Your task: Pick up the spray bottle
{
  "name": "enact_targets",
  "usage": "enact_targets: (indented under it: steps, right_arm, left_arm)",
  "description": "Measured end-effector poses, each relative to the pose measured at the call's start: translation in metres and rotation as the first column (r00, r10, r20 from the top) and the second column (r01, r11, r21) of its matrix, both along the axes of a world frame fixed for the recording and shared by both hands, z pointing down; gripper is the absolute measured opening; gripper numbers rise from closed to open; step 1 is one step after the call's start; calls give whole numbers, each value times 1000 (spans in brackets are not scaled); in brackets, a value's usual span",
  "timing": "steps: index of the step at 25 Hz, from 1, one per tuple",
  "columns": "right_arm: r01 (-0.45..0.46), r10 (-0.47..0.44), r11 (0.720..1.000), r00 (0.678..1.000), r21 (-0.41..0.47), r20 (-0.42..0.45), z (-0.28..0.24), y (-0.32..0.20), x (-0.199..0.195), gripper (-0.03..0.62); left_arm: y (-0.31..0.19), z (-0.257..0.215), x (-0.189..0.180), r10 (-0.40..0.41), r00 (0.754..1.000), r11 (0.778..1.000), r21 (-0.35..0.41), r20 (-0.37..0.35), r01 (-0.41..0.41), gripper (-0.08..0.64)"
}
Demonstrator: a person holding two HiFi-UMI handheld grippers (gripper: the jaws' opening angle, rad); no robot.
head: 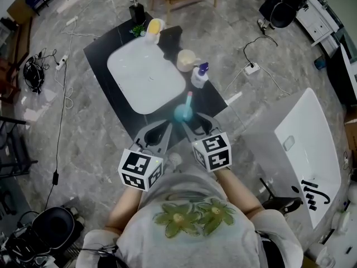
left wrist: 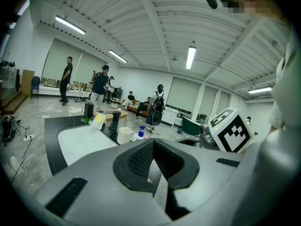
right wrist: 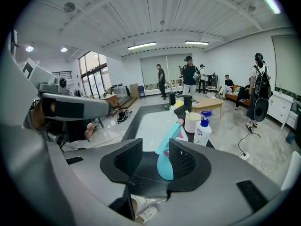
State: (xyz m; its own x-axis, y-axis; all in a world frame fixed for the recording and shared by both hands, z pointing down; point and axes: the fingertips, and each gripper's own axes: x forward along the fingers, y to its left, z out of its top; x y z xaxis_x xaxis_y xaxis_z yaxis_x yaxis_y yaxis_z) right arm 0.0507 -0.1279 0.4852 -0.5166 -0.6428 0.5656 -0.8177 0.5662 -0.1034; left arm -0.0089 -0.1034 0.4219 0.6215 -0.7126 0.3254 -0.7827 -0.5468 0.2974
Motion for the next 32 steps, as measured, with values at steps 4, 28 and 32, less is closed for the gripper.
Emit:
enact_targets:
  steps: [4,28,32]
  right_arm:
    - [-1,0,1000,1000,-18,-31,10,-7,0,153]
    - [34,-47,995,987,-89,-155,59,-36,-10,189]
    - [42,-58,995,982,-94,-179,67,-37,-12,189]
  left_arm:
    - [-4,3,0,0,1000,1000,-8,4,0,9]
    - [-18,9,-4,-22,1000,999,-34,12,22,9]
    - [-18,11,-7,-27,1000,999,-39,15,28,9]
